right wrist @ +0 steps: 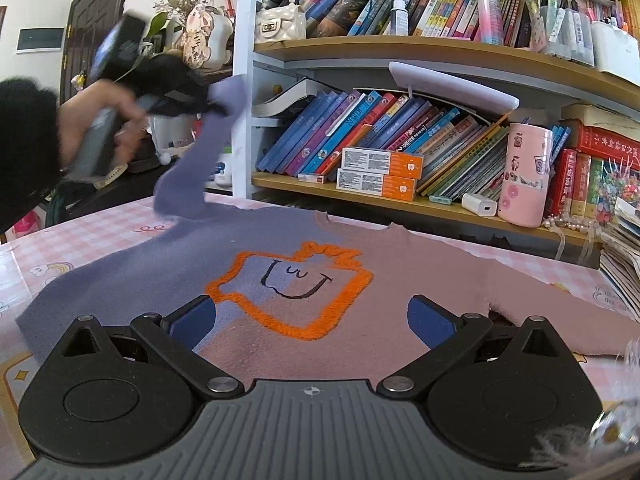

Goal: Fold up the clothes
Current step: 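Grasp the lavender sleeve with the left gripper and fold it across the sweater front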

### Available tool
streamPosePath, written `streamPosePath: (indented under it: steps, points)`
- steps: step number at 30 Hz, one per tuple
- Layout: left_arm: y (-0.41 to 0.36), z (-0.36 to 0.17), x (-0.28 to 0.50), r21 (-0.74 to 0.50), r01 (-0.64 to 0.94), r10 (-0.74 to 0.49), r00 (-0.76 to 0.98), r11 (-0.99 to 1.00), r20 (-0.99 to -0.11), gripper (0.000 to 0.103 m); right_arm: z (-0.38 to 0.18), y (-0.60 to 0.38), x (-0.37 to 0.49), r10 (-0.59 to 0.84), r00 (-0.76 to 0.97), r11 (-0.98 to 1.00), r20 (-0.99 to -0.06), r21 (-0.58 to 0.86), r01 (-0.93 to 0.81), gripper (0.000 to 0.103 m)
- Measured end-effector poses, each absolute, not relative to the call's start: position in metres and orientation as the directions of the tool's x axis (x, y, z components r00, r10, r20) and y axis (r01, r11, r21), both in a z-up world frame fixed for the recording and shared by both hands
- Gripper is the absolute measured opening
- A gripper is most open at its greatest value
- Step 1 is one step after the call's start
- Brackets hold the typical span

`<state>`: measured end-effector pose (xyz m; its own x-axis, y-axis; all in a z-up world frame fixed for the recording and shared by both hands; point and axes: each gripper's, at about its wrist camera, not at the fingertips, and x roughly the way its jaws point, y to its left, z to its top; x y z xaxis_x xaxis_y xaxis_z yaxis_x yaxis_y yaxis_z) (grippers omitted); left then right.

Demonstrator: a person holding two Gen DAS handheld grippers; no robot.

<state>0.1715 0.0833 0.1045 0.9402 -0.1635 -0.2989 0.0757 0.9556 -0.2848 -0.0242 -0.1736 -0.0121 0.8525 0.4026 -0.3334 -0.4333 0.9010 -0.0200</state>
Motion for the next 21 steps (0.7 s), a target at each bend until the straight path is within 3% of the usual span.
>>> streamPosePath:
  steps: [5, 9, 11, 12, 13, 15, 21]
  points:
    - [0.016, 0.106, 0.198, -0.268, 0.212, -0.292, 0.907, 0.94, -0.305, 0.004, -0.012, -0.174, -0.025, 0.407, 0.853, 0.9, -0.327, -0.019, -0.436, 0.103]
    - [-0.026, 0.087, 0.215, -0.28, 0.257, -0.351, 0.86, 0.925, -0.369, 0.004, -0.012, -0.174, -0.025, 0.41, 0.853, 0.899, -0.322, -0.017, -0.438, 0.103]
    - [-0.041, 0.073, 0.218, -0.282, 0.252, -0.356, 0.833, 0.926, -0.424, 0.011, -0.012, -0.174, -0.026, 0.413, 0.853, 0.897, -0.318, -0.017, -0.441, 0.103]
    - [-0.046, 0.066, 0.218, -0.278, 0.243, -0.349, 0.823, 0.929, -0.447, 0.02, -0.012, -0.174, -0.026, 0.415, 0.853, 0.897, -0.316, -0.016, -0.443, 0.103]
    - [-0.05, 0.06, 0.216, -0.272, 0.24, -0.345, 0.816, 0.932, -0.463, 0.037, -0.011, -0.174, -0.027, 0.416, 0.853, 0.896, -0.315, -0.016, -0.443, 0.103]
    - [-0.051, 0.05, 0.208, -0.256, 0.242, -0.34, 0.811, 0.936, -0.475, 0.052, -0.011, -0.174, -0.027, 0.417, 0.854, 0.896, -0.313, -0.014, -0.443, 0.103]
    - [-0.009, 0.049, 0.149, -0.122, 0.206, -0.239, 0.85, 0.971, -0.47, 0.052, -0.011, -0.175, -0.027, 0.417, 0.854, 0.897, -0.31, -0.014, -0.442, 0.103]
